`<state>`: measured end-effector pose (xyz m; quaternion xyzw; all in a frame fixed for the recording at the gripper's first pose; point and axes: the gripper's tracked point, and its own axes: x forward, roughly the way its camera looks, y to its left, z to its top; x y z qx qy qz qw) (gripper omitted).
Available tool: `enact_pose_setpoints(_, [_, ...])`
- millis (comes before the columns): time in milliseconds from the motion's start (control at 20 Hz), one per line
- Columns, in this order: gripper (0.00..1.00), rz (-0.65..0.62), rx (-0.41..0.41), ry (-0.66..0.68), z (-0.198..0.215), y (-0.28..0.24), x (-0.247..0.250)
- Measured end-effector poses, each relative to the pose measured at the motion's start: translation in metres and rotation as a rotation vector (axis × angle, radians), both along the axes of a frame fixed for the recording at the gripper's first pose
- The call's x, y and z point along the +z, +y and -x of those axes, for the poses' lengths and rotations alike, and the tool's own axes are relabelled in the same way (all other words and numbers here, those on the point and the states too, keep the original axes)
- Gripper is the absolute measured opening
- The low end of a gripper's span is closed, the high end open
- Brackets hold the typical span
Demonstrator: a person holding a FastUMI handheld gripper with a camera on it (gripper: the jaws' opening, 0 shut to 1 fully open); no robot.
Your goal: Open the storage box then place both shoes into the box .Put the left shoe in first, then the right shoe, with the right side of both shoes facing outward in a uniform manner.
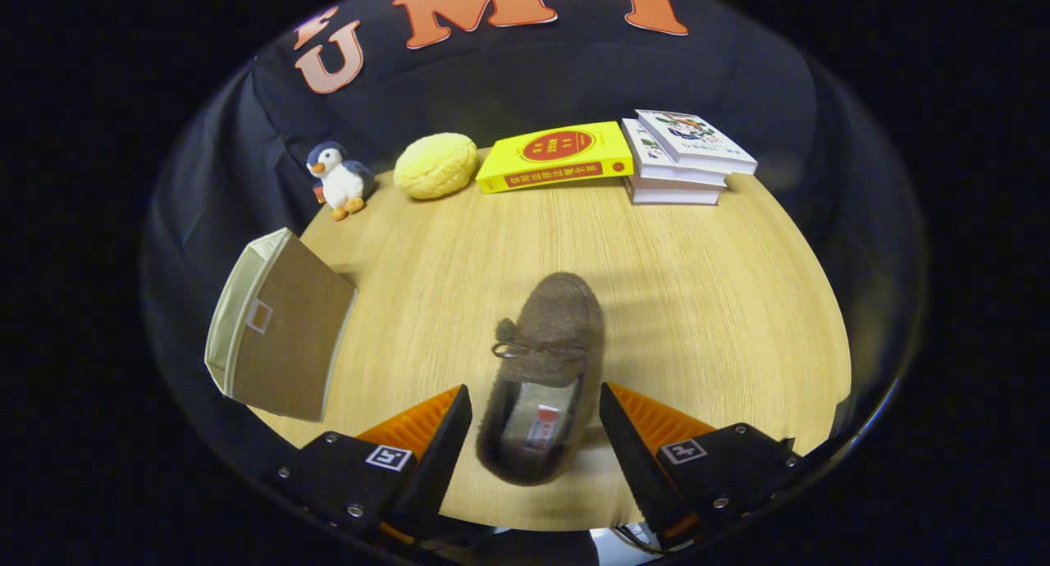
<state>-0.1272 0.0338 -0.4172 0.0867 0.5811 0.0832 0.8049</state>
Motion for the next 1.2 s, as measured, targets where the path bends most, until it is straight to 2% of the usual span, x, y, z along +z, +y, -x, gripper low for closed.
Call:
enact_pose_setpoints(300, [0.84, 0.037, 0.033, 0.008, -0.002, -0.012, -0.039])
enact_pose_setpoints(500, [0.69, 0.04, 0.031, 0.004, -0.016, -0.011, -0.06])
enact_pose_setpoints(600, [0.56, 0.019, 0.011, 0.028, -0.015, -0.005, -0.068])
enact_pose_setpoints(650, [0.45, 0.033, 0.001, 0.047, -0.013, -0.006, -0.073])
enact_pose_setpoints(700, [0.39, 0.046, -0.005, 0.064, -0.011, -0.009, -0.077])
enact_pose_setpoints(750, [0.3, 0.045, -0.019, 0.069, -0.012, -0.008, -0.078])
enact_pose_setpoints(800, [0.26, 0.059, -0.043, 0.073, -0.014, -0.012, -0.079])
enact_pose_setpoints(850, [0.16, 0.06, -0.067, 0.083, -0.015, -0.013, -0.079])
enact_pose_setpoints(950, [0.06, 0.051, -0.107, 0.096, -0.015, -0.013, -0.074])
enact_pose_setpoints(1100, [0.04, 0.02, -0.17, 0.116, -0.018, -0.002, -0.056])
enact_pose_setpoints(1200, [0.04, 0.027, -0.188, 0.072, -0.031, 0.005, -0.034])
